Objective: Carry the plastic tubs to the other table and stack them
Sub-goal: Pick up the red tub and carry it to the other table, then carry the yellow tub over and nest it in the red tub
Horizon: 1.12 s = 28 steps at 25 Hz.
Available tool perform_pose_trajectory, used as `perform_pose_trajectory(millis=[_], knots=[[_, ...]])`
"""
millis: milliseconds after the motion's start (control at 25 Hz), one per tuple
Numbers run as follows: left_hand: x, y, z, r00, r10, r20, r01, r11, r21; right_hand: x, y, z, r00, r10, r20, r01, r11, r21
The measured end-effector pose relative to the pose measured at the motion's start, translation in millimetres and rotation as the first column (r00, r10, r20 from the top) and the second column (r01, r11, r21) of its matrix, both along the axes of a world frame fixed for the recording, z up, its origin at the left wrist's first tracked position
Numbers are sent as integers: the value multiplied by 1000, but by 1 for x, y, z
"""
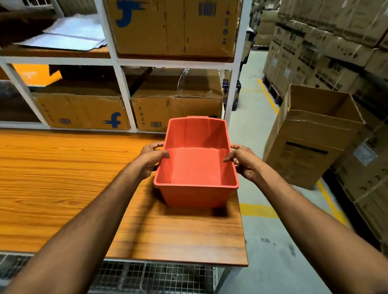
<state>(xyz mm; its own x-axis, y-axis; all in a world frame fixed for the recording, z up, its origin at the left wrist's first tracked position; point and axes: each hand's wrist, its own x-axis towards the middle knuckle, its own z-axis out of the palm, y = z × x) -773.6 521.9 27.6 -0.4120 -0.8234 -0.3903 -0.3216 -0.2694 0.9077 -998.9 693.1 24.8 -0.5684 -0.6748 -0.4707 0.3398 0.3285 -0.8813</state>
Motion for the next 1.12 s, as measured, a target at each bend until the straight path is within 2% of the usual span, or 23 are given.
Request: perform_pose_trajectory(millis=[400, 520, 640, 760, 880, 1120], knots=[[2, 2, 5, 1000, -4, 13, 5, 999, -32, 0, 3, -1, 999, 33, -42, -33, 999, -10], [14, 16, 10, 999, 47, -25, -49, 996, -72, 8, 17, 6, 995, -46, -84, 43, 998, -36], [42, 42, 8, 992, 96, -78, -105, 987, -121, 33, 47, 14, 956, -185, -229, 173, 982, -72], [86, 78, 2, 972, 153, -177, -188, 961, -204, 83, 87, 21, 904, -280, -323, 221, 953, -207], [138, 124, -6, 952, 163, -261, -230, 940, -253, 147, 122, 23, 890, -272, -367, 157, 936, -315], [270, 200, -29, 975, 90, -206, -156, 930, -334, 287, 152, 0, 928, -58, -368, -35, 970, -240]])
